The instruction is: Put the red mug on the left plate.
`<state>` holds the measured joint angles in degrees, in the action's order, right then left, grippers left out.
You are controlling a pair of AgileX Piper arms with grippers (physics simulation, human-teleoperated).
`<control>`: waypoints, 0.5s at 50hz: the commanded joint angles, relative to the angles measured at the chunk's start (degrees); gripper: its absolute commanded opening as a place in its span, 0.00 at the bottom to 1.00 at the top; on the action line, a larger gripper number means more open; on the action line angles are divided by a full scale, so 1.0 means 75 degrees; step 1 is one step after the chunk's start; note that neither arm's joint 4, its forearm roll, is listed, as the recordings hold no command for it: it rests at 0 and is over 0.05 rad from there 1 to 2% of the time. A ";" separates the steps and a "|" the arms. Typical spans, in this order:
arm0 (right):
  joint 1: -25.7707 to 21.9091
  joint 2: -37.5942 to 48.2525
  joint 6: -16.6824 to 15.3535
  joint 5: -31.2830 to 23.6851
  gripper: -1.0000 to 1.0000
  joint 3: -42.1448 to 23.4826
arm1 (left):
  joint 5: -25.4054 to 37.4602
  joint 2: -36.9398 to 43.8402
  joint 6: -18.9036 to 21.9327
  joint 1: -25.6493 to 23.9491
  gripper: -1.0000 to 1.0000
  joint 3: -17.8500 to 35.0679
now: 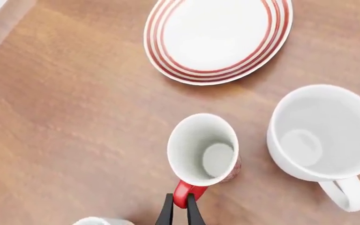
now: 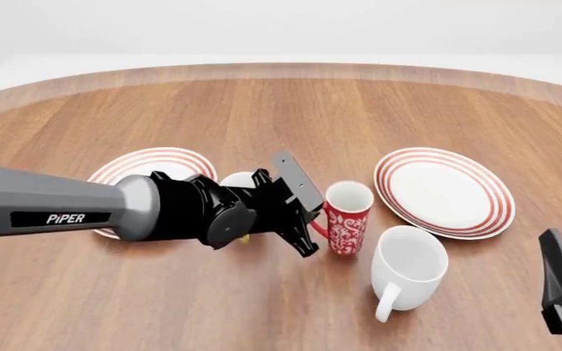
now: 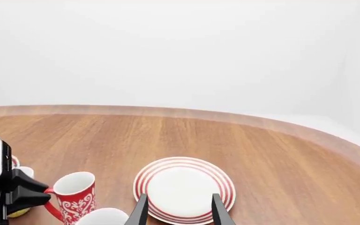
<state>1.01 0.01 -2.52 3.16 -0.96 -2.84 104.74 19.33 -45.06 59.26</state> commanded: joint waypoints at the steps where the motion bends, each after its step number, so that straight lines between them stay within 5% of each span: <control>1: -0.0020 0.0000 -0.0052 0.0029 1.00 0.0021 | 0.0001 -0.0305 0.0039 0.0108 0.00 -0.0043; 25: -0.0155 0.0000 -0.0255 0.0185 1.00 -0.0020 | -0.0037 -0.1373 0.0043 0.0335 0.00 -0.0559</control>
<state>0.21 0.01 -3.80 4.06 -0.91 -2.94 97.68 19.20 -42.95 56.35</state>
